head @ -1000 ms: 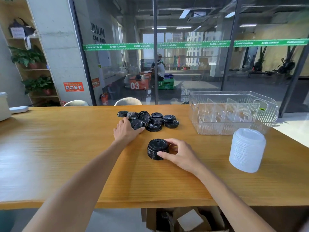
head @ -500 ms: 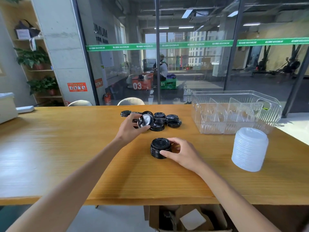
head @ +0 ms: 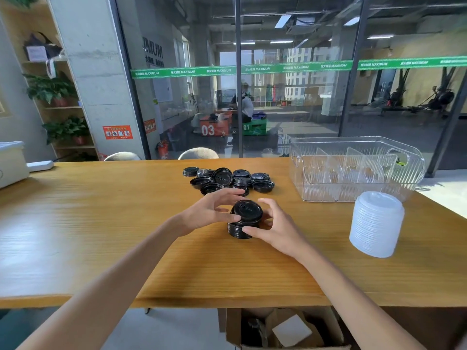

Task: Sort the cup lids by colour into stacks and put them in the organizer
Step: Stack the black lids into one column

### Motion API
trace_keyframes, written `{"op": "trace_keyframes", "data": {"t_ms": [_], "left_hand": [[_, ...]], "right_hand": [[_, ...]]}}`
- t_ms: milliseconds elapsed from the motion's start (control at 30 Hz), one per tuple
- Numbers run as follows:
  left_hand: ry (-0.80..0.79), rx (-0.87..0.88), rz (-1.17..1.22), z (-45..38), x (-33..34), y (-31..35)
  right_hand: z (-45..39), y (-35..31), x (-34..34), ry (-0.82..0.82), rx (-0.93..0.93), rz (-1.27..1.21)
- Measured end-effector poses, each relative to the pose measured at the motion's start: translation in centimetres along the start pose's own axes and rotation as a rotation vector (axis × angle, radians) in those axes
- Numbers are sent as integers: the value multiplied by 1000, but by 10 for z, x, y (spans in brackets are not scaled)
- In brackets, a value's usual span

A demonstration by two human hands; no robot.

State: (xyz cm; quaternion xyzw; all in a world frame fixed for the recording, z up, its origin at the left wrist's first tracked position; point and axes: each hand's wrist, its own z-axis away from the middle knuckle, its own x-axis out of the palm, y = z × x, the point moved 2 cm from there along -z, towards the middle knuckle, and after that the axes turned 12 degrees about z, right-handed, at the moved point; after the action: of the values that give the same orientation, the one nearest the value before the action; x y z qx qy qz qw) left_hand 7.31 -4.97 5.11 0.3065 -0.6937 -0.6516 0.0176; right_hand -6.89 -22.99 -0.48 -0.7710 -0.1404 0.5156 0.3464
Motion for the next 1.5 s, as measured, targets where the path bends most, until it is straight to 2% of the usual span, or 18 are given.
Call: {"op": "trace_keyframes", "data": {"t_ms": [167,400,567,833,1233,1500], "left_hand": [[-28,-32,9,4,3,-4],[-16,-81,106,15,6,-24],[43,-44,-10,12,14,-33],[121,-9,-64,11,17,-38],[144,-27,-69,10,18,-41],[158,-30,-120,11,17,-41]], "right_hand": [[0,-2,1,-1,-80,53],[2,-3,1,31,-78,89],[3,-3,2,19,-56,102],[4,-3,7,-52,-26,74],[-2,-17,6,207,-50,226],[-5,-25,17,251,25,275]]}}
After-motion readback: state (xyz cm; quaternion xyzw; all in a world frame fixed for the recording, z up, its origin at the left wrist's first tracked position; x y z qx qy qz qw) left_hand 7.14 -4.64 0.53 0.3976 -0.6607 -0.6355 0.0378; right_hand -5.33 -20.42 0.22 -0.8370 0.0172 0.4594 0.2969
